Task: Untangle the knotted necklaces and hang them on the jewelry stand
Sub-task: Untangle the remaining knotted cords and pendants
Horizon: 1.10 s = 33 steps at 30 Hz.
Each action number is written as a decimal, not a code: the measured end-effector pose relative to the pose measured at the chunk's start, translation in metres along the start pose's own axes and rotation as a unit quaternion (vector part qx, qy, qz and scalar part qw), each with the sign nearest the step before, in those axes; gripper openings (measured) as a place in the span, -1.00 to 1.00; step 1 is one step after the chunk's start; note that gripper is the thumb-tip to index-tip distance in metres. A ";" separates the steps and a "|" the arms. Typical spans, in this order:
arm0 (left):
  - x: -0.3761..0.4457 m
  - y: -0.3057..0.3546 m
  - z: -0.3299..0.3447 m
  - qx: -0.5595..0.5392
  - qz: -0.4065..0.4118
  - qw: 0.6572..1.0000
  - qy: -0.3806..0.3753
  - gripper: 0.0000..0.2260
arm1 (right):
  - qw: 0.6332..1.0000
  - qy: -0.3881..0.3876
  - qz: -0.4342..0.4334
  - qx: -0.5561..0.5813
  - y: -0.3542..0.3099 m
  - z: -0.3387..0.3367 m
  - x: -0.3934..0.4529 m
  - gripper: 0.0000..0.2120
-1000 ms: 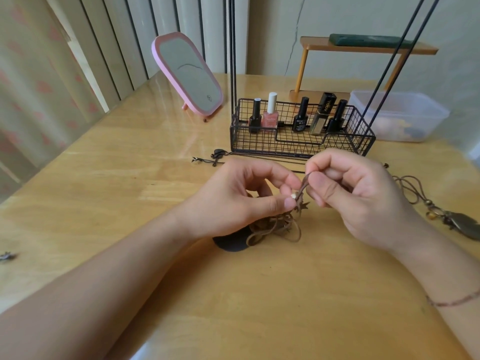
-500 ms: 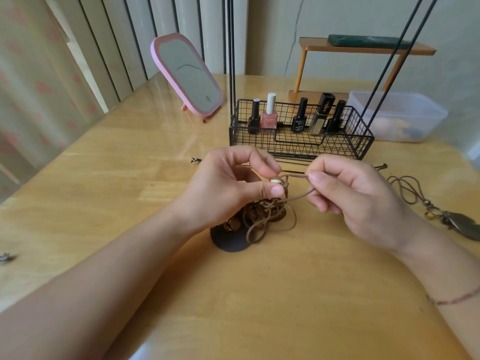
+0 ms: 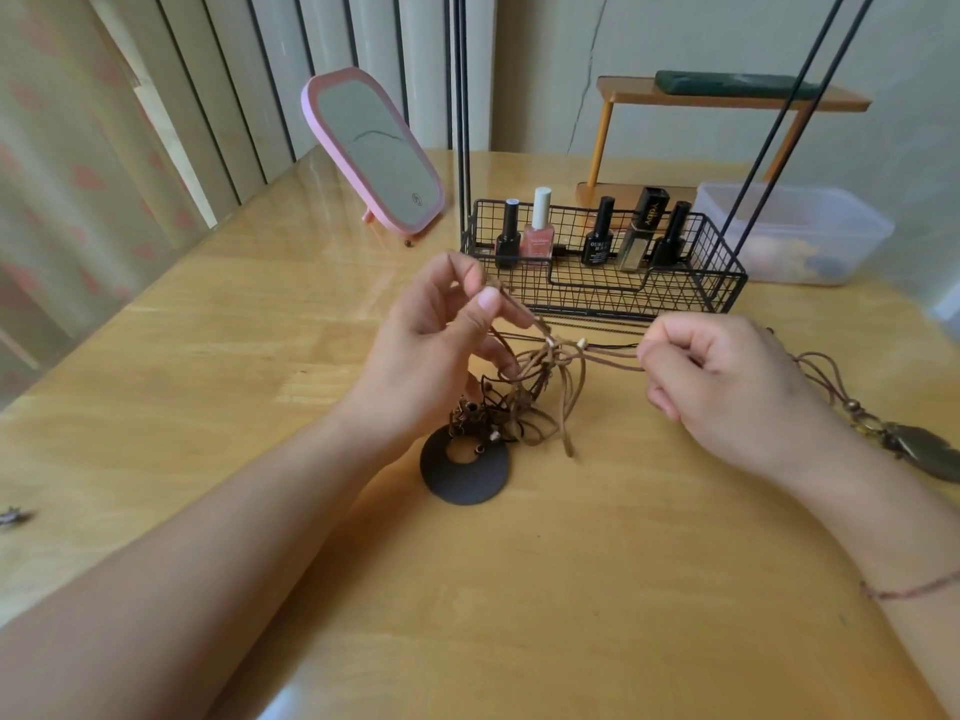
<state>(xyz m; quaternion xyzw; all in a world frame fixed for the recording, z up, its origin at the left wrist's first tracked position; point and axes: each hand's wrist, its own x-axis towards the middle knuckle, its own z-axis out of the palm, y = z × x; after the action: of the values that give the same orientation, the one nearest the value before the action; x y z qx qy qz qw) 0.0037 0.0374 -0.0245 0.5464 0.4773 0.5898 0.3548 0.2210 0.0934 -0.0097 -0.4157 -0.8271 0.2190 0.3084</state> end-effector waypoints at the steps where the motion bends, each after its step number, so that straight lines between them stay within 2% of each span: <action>1: 0.001 -0.001 -0.001 0.010 -0.004 1.000 0.026 -0.88 | 1.000 0.004 0.006 -0.011 0.001 -0.001 0.000 -0.65; 5: 0.006 -0.004 -0.005 0.026 -0.025 0.987 0.154 -0.83 | 0.999 0.005 0.040 -0.028 -0.001 -0.008 0.002 -0.71; 11: 0.017 0.000 -0.022 -0.115 -0.084 0.936 0.321 -0.81 | 0.987 -0.122 0.088 -0.056 -0.004 -0.015 0.001 -0.65; 15: 0.021 -0.001 -0.031 -0.143 -0.092 0.902 0.398 -0.85 | 0.980 -0.144 0.136 -0.025 0.001 -0.021 0.002 -0.57; 19: 0.021 -0.006 -0.030 -0.063 -0.077 0.922 0.373 -0.80 | 0.974 -0.146 0.171 0.025 0.005 -0.036 0.005 -0.53; 22: 0.022 -0.009 -0.033 -0.028 -0.094 0.921 0.376 -0.79 | 0.971 -0.017 0.226 0.073 0.016 -0.049 0.010 -0.57; 24: 0.023 -0.011 -0.038 -0.013 -0.108 0.919 0.380 -0.77 | 0.968 0.051 0.244 0.044 0.024 -0.054 0.013 -0.58; 25: 0.024 -0.012 -0.040 0.008 -0.115 0.922 0.369 -0.76 | 0.968 0.052 0.247 0.000 0.028 -0.056 0.014 -0.57; 27: 0.026 -0.015 -0.043 0.078 -0.130 0.933 0.326 -0.76 | 0.959 -0.023 0.255 -0.117 0.030 -0.056 0.012 -0.53; 29: 0.027 -0.017 -0.043 0.167 -0.131 0.938 0.275 -0.82 | 0.948 -0.103 0.259 -0.154 0.031 -0.054 0.010 -0.50; 31: 0.025 -0.016 -0.042 0.275 -0.124 0.925 0.230 -0.93 | 0.947 -0.129 0.252 -0.148 0.031 -0.055 0.010 -0.54; 33: 0.020 -0.015 -0.038 0.394 -0.105 0.897 0.170 -0.87 | 0.952 -0.140 0.218 -0.165 0.030 -0.056 0.009 -0.70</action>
<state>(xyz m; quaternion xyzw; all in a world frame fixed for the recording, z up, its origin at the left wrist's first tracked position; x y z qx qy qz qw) -0.0384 0.0538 -0.0309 0.4799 0.7782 0.3963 0.0840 0.2720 0.1236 0.0147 -0.5967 -0.7755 0.1971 0.0614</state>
